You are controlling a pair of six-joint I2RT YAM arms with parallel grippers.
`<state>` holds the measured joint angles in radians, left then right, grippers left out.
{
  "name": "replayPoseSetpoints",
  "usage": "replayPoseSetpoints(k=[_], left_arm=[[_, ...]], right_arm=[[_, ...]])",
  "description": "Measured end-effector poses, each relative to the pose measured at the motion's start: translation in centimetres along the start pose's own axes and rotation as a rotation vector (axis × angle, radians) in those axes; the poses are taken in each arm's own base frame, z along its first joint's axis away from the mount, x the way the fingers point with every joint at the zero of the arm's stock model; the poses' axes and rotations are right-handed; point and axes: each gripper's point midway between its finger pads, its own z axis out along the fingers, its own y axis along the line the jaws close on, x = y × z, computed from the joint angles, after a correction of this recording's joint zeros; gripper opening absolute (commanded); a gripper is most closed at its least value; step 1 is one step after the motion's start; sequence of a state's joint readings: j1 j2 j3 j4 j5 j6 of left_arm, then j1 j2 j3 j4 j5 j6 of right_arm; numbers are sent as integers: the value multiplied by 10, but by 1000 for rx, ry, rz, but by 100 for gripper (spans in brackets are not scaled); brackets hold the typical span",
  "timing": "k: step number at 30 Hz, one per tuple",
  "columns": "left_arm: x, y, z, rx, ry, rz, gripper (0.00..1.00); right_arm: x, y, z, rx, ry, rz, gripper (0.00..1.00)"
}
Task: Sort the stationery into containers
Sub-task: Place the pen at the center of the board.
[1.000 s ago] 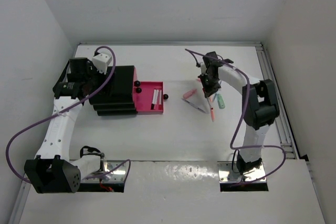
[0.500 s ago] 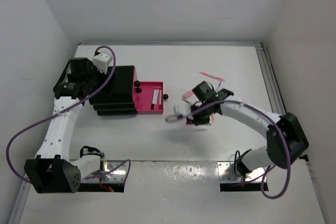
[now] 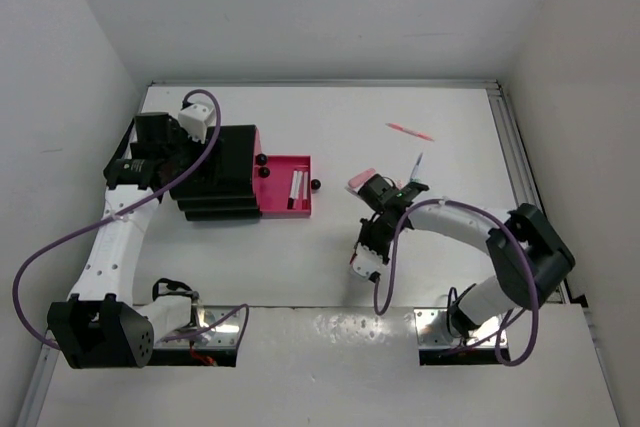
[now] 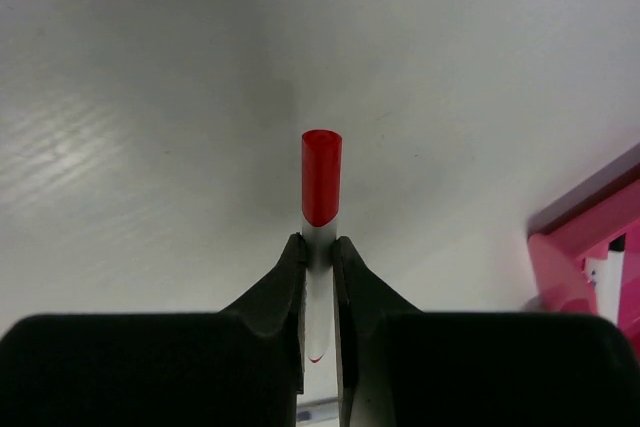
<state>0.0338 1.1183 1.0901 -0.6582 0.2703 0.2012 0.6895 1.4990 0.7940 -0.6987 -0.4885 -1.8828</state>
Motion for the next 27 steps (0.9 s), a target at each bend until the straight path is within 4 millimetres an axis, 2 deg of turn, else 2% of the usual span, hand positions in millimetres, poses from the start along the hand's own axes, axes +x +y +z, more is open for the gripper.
replayPoseSetpoints(k=[3, 5, 6, 8, 9, 10, 13, 18, 20, 23, 25, 27], left_arm=[[0, -1, 0, 3, -2, -4, 83], [0, -1, 0, 3, -3, -6, 83], [0, -1, 1, 3, -4, -8, 83], [2, -1, 3, 3, -1, -14, 83], [4, -1, 3, 4, 2, -18, 83], [5, -2, 4, 4, 4, -21, 83], [6, -2, 4, 3, 8, -26, 83], [6, -1, 4, -2, 8, -17, 83], [7, 0, 4, -4, 10, -5, 83], [7, 1, 3, -6, 9, 8, 83], [6, 1, 3, -6, 7, 15, 83], [5, 1, 2, -7, 2, 19, 83]], right_arm=[[5, -13, 8, -19, -7, -52, 0], [10, -17, 15, -43, -5, -71, 6], [13, -18, 19, -56, -3, -76, 20], [20, -16, 26, -79, 13, -79, 33], [24, -14, 29, -91, 25, -79, 43], [27, -12, 32, -101, 29, -77, 46], [38, -31, 27, -59, 81, -105, 54], [39, -29, 21, -46, 91, -102, 55], [30, -35, 10, -3, 88, -120, 55], [10, -63, -23, 146, 125, -83, 50], [-1, -88, -48, 287, 159, 44, 48], [-3, -107, -68, 394, 186, 253, 44]])
